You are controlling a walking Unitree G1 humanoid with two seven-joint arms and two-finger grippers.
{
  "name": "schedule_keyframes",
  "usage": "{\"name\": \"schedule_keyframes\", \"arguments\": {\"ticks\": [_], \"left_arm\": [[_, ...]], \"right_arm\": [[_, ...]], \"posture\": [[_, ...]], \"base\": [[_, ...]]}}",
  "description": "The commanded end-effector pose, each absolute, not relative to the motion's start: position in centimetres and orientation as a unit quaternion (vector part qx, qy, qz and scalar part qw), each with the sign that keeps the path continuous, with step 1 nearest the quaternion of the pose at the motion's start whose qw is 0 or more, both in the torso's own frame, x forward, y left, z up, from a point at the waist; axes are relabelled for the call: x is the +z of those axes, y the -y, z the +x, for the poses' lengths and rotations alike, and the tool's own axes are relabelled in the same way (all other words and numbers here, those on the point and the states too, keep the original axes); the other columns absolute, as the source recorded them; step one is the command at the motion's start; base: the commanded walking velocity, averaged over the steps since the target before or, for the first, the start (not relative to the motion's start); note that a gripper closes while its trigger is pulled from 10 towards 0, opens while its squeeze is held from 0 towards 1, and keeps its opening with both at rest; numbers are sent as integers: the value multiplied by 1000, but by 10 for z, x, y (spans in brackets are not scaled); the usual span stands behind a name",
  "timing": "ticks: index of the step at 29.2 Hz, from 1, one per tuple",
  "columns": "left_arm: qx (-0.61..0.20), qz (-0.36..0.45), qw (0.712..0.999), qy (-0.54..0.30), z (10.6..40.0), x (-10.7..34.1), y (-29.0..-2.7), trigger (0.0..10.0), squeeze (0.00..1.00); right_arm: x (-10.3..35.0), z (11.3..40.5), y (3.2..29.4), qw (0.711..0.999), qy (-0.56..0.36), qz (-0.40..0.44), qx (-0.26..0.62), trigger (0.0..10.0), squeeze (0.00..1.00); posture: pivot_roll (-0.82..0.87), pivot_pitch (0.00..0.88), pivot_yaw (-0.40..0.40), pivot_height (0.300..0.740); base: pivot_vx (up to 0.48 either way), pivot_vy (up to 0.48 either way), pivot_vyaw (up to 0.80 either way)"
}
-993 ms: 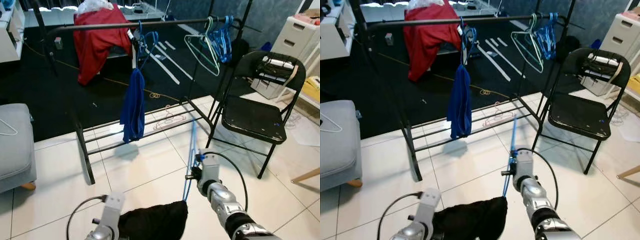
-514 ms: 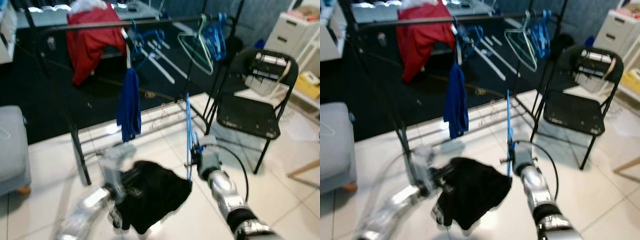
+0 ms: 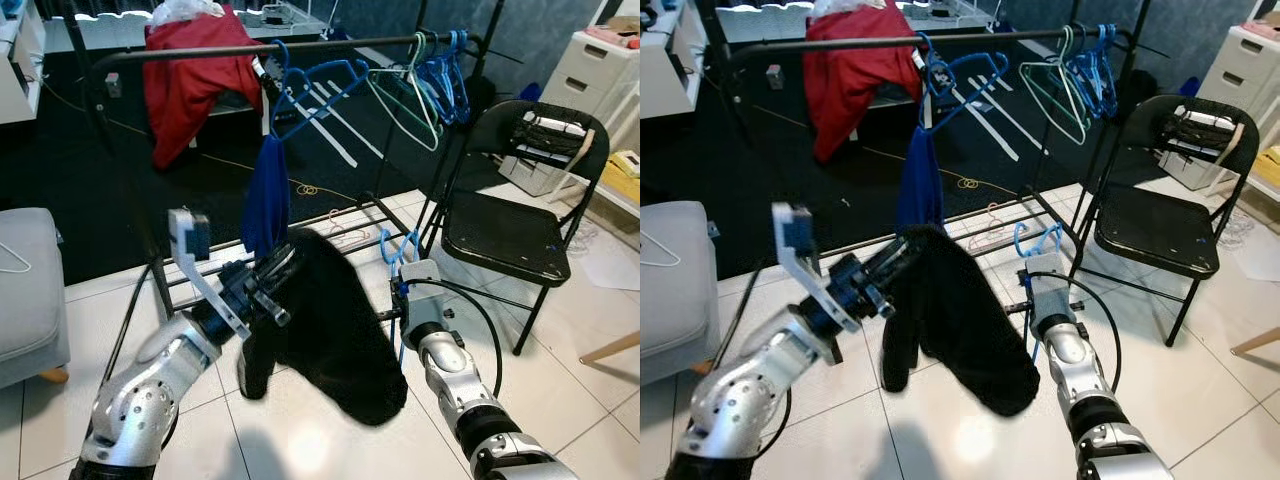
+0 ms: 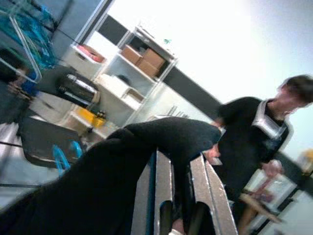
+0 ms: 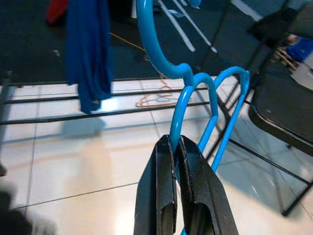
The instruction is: Hang hanger
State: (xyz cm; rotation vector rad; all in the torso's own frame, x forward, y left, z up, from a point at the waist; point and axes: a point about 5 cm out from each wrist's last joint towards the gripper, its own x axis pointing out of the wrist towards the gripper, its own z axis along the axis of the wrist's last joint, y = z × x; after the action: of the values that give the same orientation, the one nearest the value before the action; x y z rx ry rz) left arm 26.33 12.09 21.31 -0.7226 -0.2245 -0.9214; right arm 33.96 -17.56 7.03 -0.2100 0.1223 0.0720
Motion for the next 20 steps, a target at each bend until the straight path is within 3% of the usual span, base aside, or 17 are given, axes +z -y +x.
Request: {"name": "schedule_keyframes", "arguments": {"ticks": [1,4,6,8,13,15,16,17,19,20], "left_arm": [[-449,-349,808,152,257,236,-129,10000,0],[-441,-355,810,152,258,236,-132,10000,0],[-430,-391,791,193,258,253,-139,10000,0],[-430,-391,791,193,258,253,-139,10000,0],[-432,-437,741,270,255,289,-148,10000,0],[-432,-437,741,270,255,289,-148,10000,0],[-436,-454,721,291,253,299,-152,10000,0],[-436,-454,721,291,253,299,-152,10000,0],[-460,-381,773,212,256,281,-142,10000,0],[-460,-381,773,212,256,281,-142,10000,0]], "right_arm": [[58,331,188,990,-89,-105,11,10000,0],[57,331,189,991,-88,-105,9,10000,0],[55,330,189,990,-97,-107,10,10000,0],[55,330,189,990,-97,-107,10,10000,0],[44,325,187,985,-128,-117,19,10000,0],[44,325,187,985,-128,-117,19,10000,0],[41,323,187,984,-136,-113,17,10000,0],[41,323,187,984,-136,-113,17,10000,0],[43,323,192,988,-133,-74,-9,10000,0],[43,323,192,988,-133,-74,-9,10000,0]], "posture": [[-63,56,-51,740],[-64,56,-51,740],[-61,59,-58,740],[-61,59,-58,740],[-62,65,-65,740],[-62,65,-65,740],[-62,70,-66,740],[-62,70,-66,740],[-58,81,-60,740],[-58,81,-60,740]], "base": [[0,0,0],[0,0,0],[0,0,0],[0,0,0],[0,0,0],[0,0,0],[0,0,0],[0,0,0],[0,0,0],[0,0,0]]}}
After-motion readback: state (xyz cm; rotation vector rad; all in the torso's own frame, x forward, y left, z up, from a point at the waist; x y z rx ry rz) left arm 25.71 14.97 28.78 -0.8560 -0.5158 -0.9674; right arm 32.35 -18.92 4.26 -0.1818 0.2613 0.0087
